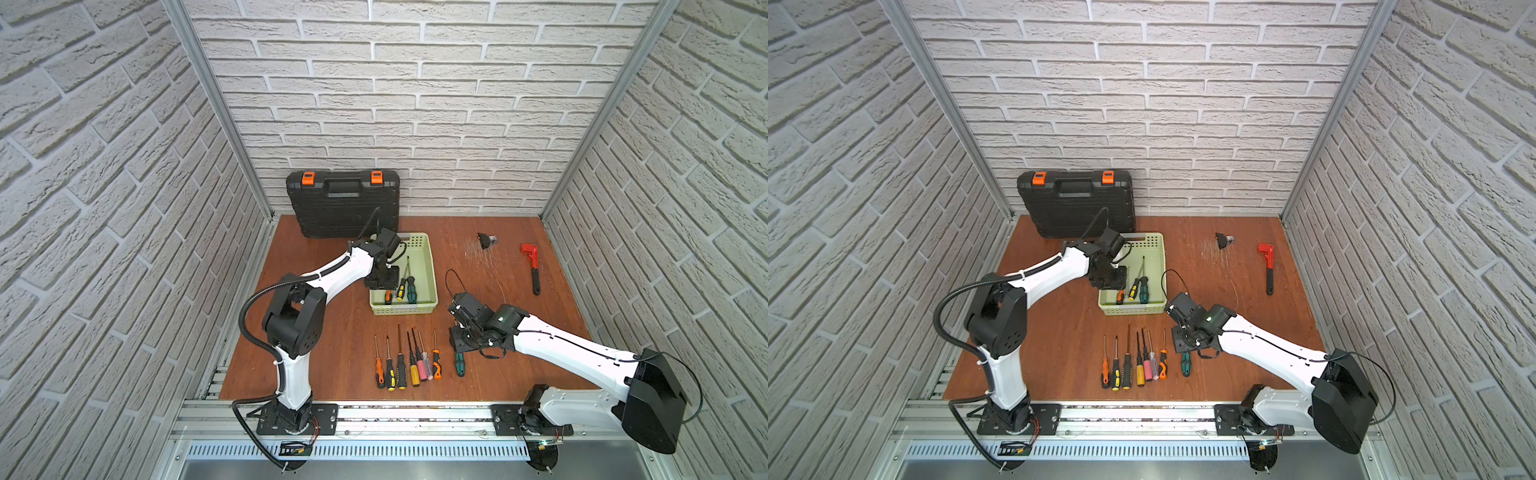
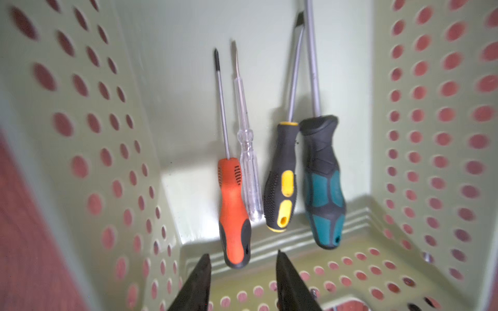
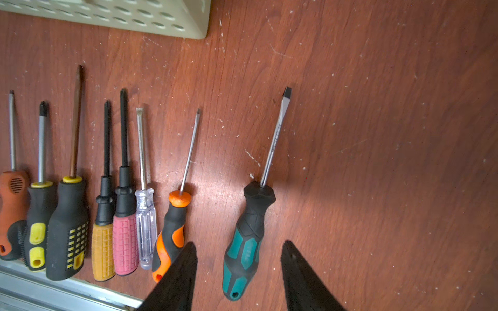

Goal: Put the screwdriver in the bin
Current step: Place the screwdriver in the bin, then pick up the screwdriver from the bottom-center of the table.

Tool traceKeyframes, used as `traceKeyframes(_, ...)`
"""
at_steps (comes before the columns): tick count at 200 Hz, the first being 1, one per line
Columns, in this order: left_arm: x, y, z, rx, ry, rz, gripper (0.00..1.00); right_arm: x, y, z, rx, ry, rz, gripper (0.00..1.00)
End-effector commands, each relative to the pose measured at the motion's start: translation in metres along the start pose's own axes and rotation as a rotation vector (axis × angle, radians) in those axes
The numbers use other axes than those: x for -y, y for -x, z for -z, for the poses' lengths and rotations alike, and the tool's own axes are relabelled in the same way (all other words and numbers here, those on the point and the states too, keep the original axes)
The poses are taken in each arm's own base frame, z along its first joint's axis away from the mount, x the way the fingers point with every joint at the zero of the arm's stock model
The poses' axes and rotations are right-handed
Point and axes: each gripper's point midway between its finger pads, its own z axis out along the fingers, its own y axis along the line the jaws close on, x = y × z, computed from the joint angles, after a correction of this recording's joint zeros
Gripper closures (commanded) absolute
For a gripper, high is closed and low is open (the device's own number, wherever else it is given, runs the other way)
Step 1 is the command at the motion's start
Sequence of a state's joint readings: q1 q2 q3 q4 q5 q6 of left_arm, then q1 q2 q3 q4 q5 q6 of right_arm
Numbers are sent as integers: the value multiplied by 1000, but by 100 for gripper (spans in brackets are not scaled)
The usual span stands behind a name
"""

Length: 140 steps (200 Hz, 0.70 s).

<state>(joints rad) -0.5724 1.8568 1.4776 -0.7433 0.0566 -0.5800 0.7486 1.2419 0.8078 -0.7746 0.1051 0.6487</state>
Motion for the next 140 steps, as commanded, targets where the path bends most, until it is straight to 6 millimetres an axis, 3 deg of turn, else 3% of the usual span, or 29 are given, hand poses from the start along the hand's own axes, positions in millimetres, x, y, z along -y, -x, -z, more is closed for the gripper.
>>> traceKeyframes(1, 5, 14, 41, 136, -36, 23, 56, -2, -1, -2, -5, 8, -25, 49)
traceKeyframes(37, -2, 0, 76, 228, -76, 75, 54, 15, -10, -4, 1, -49, -51, 48)
traceKeyframes(65, -17, -25, 94, 256, -56, 94, 51, 11, -21, -15, -45, -19, -76, 48)
traceKeyframes(91, -36, -52, 102, 271, 32, 112, 51, 0, -24, -27, -65, 23, -86, 50)
traceKeyframes(140, -49, -95, 99, 311, 82, 163, 51, 5, -29, -40, -113, -41, -75, 52)
